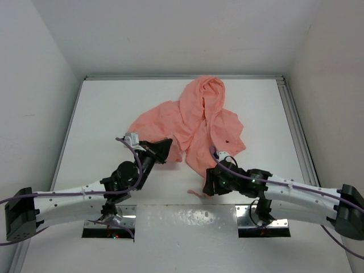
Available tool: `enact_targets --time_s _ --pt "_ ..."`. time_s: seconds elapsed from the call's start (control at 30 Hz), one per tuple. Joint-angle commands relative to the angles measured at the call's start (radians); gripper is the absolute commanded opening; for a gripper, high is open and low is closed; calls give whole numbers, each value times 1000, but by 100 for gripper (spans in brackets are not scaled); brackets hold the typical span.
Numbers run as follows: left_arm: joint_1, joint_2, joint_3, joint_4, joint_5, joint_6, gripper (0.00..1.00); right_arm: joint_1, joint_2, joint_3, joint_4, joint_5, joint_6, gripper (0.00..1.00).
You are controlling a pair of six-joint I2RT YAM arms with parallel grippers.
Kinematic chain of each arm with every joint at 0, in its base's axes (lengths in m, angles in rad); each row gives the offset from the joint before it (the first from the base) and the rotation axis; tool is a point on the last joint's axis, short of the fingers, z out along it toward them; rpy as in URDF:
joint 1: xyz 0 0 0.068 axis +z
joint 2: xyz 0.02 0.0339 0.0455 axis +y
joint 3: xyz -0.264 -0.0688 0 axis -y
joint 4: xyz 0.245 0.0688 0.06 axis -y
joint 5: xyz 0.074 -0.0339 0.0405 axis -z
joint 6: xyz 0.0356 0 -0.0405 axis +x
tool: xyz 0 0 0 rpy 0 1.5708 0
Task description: Zip up the jacket
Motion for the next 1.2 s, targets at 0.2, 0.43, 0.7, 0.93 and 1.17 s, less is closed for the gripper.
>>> enact_targets --time_s 0.2,0.43,0.7,0.93,1.17 --pt "13 3 -5 16 36 -7 0 86 96 -46 79 118 95 49" --pt "18 6 -5 13 47 -14 0 86 151 -98 157 104 129 46" --pt "33 21 -4 16 68 -29 0 84 168 -115 220 100 133 41" --pt "49 24 -5 12 84 -37 0 84 202 -123 272 75 149 39" --pt "62 21 -7 6 98 -49 0 86 208 -127 286 64 155 24"
